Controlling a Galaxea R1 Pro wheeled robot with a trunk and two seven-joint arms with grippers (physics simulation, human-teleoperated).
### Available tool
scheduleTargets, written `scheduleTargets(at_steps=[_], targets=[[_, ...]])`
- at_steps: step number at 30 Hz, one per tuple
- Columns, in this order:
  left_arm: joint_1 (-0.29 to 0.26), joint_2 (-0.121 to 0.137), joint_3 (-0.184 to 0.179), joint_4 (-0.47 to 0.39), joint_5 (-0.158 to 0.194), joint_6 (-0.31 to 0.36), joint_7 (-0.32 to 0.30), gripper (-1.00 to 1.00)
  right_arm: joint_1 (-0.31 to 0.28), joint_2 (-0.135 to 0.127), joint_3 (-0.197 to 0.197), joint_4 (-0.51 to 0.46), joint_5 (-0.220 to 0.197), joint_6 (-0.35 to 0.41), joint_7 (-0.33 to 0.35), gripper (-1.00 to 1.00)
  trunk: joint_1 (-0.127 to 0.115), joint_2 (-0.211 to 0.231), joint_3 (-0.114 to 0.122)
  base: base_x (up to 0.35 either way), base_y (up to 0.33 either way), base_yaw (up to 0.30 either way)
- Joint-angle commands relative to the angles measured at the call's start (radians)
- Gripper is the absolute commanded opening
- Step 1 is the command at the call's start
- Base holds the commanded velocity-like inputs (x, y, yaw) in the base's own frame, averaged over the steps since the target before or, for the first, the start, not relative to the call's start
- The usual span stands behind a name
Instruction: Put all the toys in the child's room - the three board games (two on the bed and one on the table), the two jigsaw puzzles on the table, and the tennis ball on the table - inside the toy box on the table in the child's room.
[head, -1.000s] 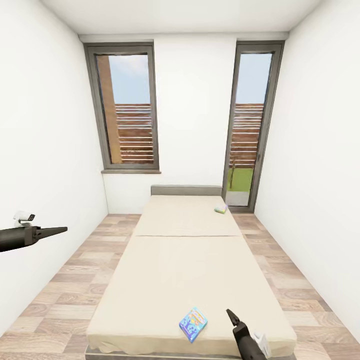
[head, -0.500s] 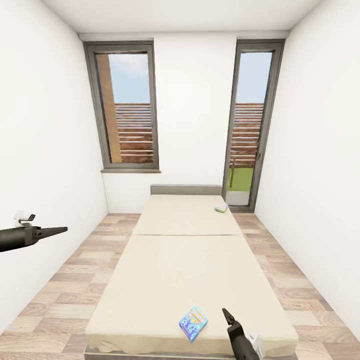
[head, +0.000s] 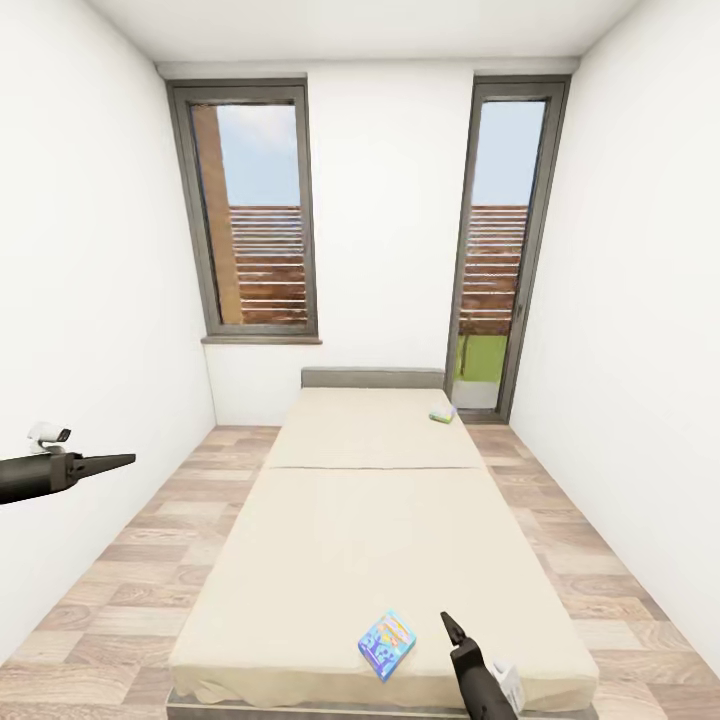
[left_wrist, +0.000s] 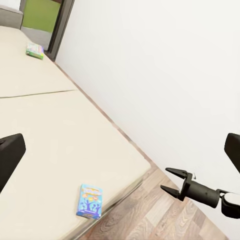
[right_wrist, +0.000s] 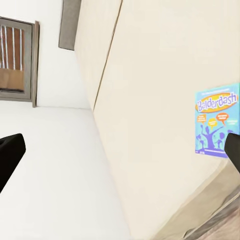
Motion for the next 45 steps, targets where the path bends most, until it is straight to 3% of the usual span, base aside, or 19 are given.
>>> scheduleTargets(at_steps=[1, 7, 17, 28, 30, 35, 45], targets=[[-0.001, 0.0, 0.0, 0.0, 0.0, 0.011, -0.004, 1.0, -0.001, 0.001, -0.005, 0.0, -0.012, 0.009, 0.006, 1.0, 0.004, -0.008, -0.005, 0.0, 0.0, 0.0], [-0.001, 0.001, 0.0, 0.0, 0.0, 0.011, -0.004, 1.0, -0.001, 0.002, -0.011, 0.004, -0.022, 0.011, 0.01, 1.0, 0.027, -0.05, -0.024, 0.0, 0.0, 0.0], [-0.001, 0.0, 0.0, 0.0, 0.0, 0.01, -0.004, 1.0, -0.001, 0.001, -0.031, 0.01, -0.105, 0.013, 0.035, 1.0, 0.065, -0.12, -0.055, 0.0, 0.0, 0.0], [-0.001, 0.0, -0.001, 0.0, 0.0, 0.009, -0.004, 1.0, -0.001, 0.002, -0.035, 0.012, -0.131, 0.017, 0.092, 1.0, 0.108, -0.197, -0.089, 0.0, 0.0, 0.0], [-0.001, 0.0, 0.0, 0.0, 0.0, 0.009, -0.004, 1.0, -0.001, 0.002, -0.037, 0.012, -0.156, 0.018, 0.095, 1.0, 0.115, -0.211, -0.096, 0.0, 0.0, 0.0], [-0.001, 0.0, 0.0, 0.0, 0.0, 0.008, -0.004, 1.0, -0.001, -0.005, -0.038, 0.031, -0.264, 0.02, 0.1, 1.0, 0.134, -0.246, -0.111, 0.0, 0.0, 0.0], [-0.001, 0.0, -0.001, 0.0, 0.0, 0.007, -0.004, 1.0, -0.001, -0.01, -0.031, 0.071, -0.282, 0.016, 0.104, 1.0, 0.173, -0.316, -0.143, 0.0, 0.0, 0.0]])
